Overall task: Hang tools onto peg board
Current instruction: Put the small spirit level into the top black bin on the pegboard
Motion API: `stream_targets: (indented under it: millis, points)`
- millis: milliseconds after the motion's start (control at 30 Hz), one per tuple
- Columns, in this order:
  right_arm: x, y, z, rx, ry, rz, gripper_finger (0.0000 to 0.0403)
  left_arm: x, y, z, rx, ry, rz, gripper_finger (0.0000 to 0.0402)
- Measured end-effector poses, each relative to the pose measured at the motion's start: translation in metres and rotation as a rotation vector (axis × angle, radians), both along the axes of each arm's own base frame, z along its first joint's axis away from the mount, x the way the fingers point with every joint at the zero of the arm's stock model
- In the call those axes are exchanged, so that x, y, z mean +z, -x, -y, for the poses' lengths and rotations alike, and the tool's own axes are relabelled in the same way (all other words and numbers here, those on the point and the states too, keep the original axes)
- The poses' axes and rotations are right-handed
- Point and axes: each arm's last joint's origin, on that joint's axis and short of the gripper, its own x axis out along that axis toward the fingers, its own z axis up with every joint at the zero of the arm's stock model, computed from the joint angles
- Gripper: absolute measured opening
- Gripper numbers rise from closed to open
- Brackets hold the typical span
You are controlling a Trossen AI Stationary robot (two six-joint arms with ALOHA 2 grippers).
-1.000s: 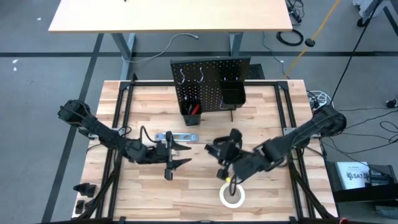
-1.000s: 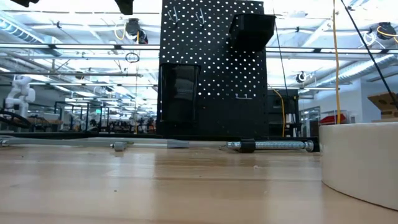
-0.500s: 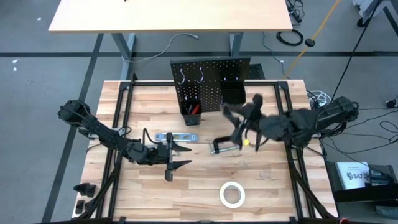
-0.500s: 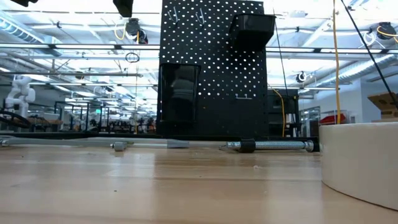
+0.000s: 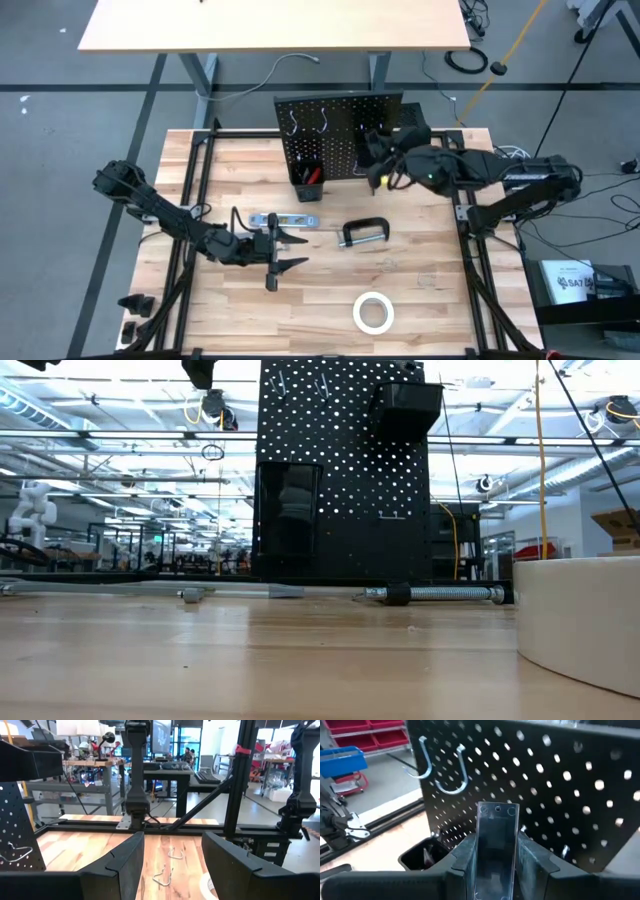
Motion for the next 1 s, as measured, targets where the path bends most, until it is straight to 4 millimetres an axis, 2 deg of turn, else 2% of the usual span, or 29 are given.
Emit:
stream_targets:
  millis: [200, 367, 600, 1000]
  points:
    - [-0.007, 0.002, 0.017, 0.001, -0.127, 0.001, 0.0095, -0.002, 0.000, 0.000, 0.003, -0.008, -0.015, 0.0203]
    - [-0.008, 0.002, 0.023, 0.013, -0.160, -0.005, 0.0095, -0.002, 0.000, 0.000, 0.006, -0.008, -0.015, 0.0203]
    - [-0.008, 0.002, 0.024, 0.022, -0.169, -0.004, 0.0117, -0.002, 0.000, 0.000, 0.007, -0.009, -0.017, 0.0203]
    - [-0.009, 0.001, 0.023, 0.069, -0.190, -0.011, 0.0124, -0.002, 0.000, 0.000, 0.010, -0.009, -0.018, 0.0203]
